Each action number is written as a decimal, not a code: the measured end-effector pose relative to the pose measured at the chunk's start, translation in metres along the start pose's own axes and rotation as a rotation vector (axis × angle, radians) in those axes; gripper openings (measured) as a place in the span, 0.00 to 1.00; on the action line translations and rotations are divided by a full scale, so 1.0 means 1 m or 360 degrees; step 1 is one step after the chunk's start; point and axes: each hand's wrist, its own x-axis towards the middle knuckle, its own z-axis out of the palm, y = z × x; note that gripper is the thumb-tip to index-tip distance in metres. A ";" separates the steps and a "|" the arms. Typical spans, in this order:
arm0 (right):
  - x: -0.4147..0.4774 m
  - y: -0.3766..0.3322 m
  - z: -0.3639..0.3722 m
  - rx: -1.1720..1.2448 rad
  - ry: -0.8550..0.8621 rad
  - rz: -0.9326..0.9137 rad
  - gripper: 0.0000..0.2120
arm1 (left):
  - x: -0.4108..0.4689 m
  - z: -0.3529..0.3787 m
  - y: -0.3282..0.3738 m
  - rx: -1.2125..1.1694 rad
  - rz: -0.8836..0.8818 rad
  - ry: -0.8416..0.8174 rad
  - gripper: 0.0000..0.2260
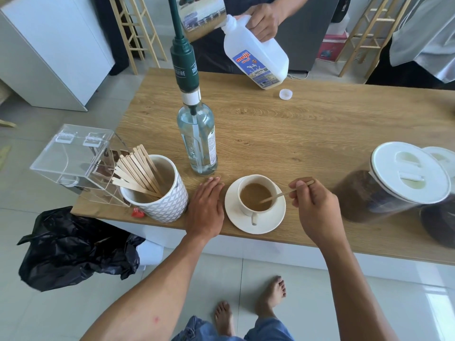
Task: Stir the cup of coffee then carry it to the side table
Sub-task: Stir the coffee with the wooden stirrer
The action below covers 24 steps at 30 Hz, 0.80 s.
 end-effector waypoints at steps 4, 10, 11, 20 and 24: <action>-0.002 -0.003 0.001 -0.0060 -0.0076 -0.0115 0.10 | 0.000 0.000 0.000 0.0006 -0.0009 0.0000 0.22; 0.000 -0.002 -0.004 -0.0040 -0.0026 -0.0043 0.11 | 0.000 -0.001 0.001 0.0011 0.0001 0.0014 0.22; 0.000 -0.003 -0.004 -0.0059 -0.0031 -0.0077 0.10 | 0.000 -0.001 0.000 0.0013 -0.0001 0.0013 0.22; -0.001 -0.003 -0.005 -0.0077 -0.0026 -0.0094 0.11 | 0.000 0.000 -0.001 0.0024 0.0002 -0.0001 0.22; -0.005 -0.004 -0.001 -0.0113 -0.0134 -0.0176 0.10 | 0.000 0.001 0.000 0.0016 0.0001 -0.0008 0.22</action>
